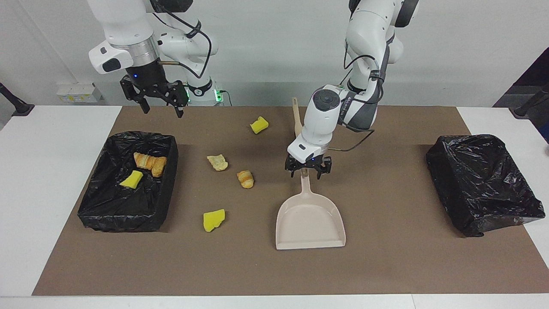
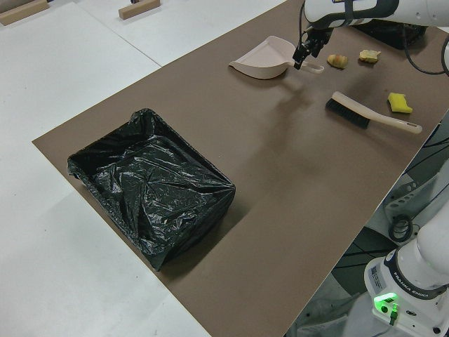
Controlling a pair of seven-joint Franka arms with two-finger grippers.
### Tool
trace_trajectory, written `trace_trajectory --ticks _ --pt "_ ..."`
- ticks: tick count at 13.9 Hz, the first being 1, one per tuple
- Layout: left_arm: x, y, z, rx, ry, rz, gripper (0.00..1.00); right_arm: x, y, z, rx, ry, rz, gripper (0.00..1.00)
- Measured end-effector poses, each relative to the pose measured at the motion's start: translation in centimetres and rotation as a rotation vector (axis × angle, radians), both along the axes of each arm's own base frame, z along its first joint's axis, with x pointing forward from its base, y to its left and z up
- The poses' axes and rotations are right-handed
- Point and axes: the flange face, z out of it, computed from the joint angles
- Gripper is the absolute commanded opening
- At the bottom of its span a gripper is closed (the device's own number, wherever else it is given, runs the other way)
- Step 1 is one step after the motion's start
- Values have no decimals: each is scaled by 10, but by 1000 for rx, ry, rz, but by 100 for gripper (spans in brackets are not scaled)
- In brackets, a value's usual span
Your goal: Sweep and dump trash in bin
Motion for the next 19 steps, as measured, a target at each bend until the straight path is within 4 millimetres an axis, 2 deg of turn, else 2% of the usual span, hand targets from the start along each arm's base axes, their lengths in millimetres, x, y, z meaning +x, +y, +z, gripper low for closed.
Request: trace_trajectory --ticks 2,4,6,9,10,11,15,17,19 --pt "5 5 -8 7 1 9 100 -4 0 0 -2 8 12 100" --pt "8 10 -6 8 -3 18 64 -6 1 3 -1 5 45 100" --pt "7 7 -6 6 -1 29 53 -6 2 4 -1 4 50 100" --pt "1 0 -7 5 6 32 14 -6 2 3 -1 6 50 100" --pt "0 0 -8 9 12 33 5 -6 2 3 -1 6 50 100" --pt "0 1 -8 15 21 36 0 -7 2 3 -1 7 51 100" --pt "7 14 4 21 15 56 0 -20 10 -6 -7 32 67 100" --pt "19 33 17 22 -3 47 0 -34 21 -10 -11 43 87 100" --pt "37 65 30 33 -8 19 0 -52 41 -16 -16 47 123 100"
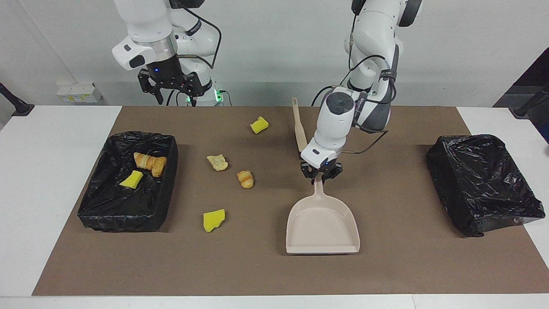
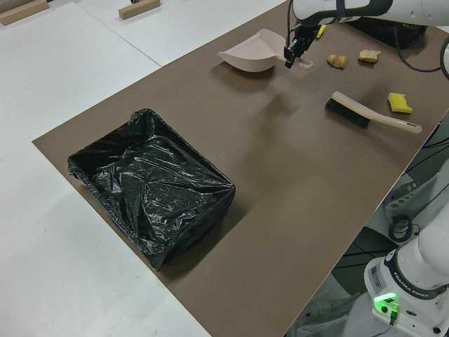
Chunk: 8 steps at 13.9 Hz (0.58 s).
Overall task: Sweep and dump trash in bin
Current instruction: 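Grasp the dustpan with the left gripper while the right gripper withdraws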
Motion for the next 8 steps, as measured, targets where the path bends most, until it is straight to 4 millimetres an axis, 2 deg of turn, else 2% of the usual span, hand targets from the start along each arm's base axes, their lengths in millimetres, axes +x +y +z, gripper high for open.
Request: trace_trajectory --ticks 4,8 --pt "34 81 9 34 20 -74 0 -50 67 -27 -13 11 42 100" --pt "52 162 4 68 69 -255 0 -96 149 -65 -20 17 69 99"
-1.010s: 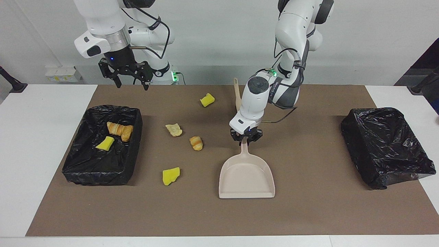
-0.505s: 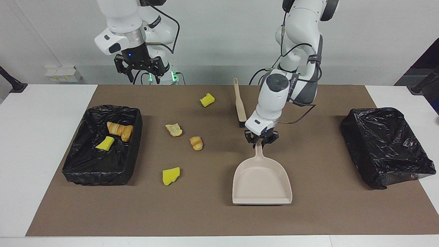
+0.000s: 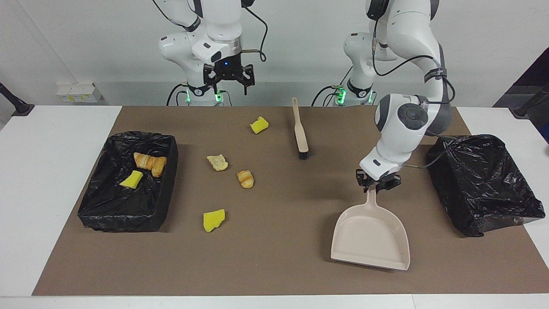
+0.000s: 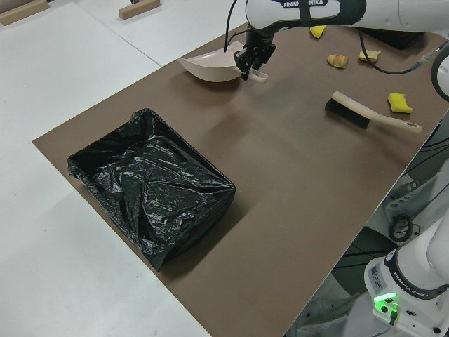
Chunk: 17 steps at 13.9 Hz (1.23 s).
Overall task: Sweep and dump trash in bin
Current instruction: 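Grasp the dustpan with the left gripper while the right gripper withdraws, then pull the dustpan toward the left gripper while the right gripper reaches the brush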
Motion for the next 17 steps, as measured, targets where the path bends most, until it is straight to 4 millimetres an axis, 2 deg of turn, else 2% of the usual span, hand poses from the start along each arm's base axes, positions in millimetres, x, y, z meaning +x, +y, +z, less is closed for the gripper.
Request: trace_trajectory --ticks 3,6,12,15,17 --pt "7 52 -2 9 29 -253 0 -35 57 -41 5 -14 5 96" --pt "6 81 -6 6 73 -401 0 -77 112 -89 12 -22 36 96" --pt "0 81 -12 -6 114 -639 0 -120 167 -149 15 -16 76 95" --pt "-6 86 -18 -14 130 -773 0 -149 202 -200 37 -22 68 94" --pt "-10 101 -20 -20 129 -894 0 -163 216 -230 50 -23 74 92"
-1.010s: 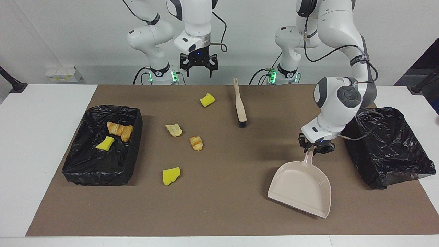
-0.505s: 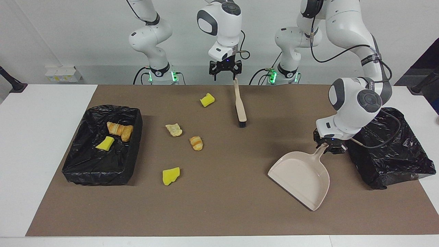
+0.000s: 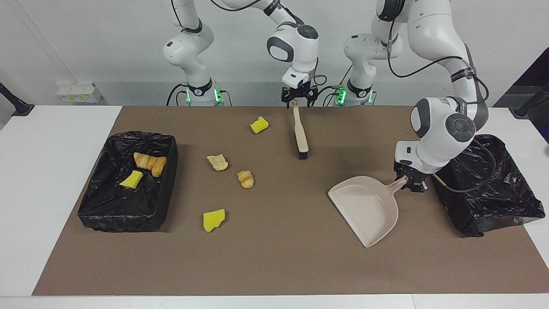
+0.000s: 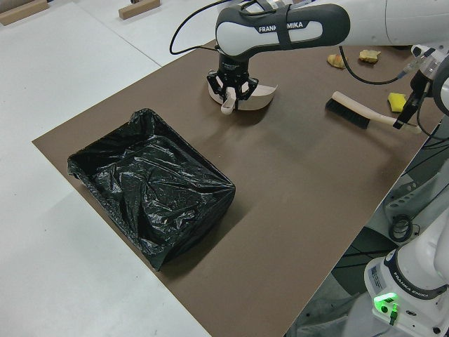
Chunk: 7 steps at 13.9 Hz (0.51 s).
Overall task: Sweep and dump trash in bin
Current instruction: 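Pull the dustpan toward the left gripper while the right gripper reaches the brush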
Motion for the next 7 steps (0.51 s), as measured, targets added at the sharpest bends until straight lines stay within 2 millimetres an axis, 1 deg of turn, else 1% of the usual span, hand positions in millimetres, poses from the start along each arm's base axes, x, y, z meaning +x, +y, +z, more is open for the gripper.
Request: trace_trajectory --ticks 1,2,4,5,6,7 --pt "-3 8 -1 -5 4 -42 0 -2 0 -8 -4 4 3 87" --pt "-5 14 -3 -8 5 -65 0 -2 -2 -11 -10 7 1 79" --pt "-9 19 -6 -10 -9 -84 0 -3 -5 -12 -14 8 0 49" --pt "-11 18 -7 -10 -17 -88 0 -3 -6 -11 -13 7 0 38" --pt "-12 18 -7 -11 -20 -97 0 -4 -6 -11 -13 7 0 30" --pt "-12 18 -7 -12 -22 -119 0 -4 -6 -11 -13 7 0 25"
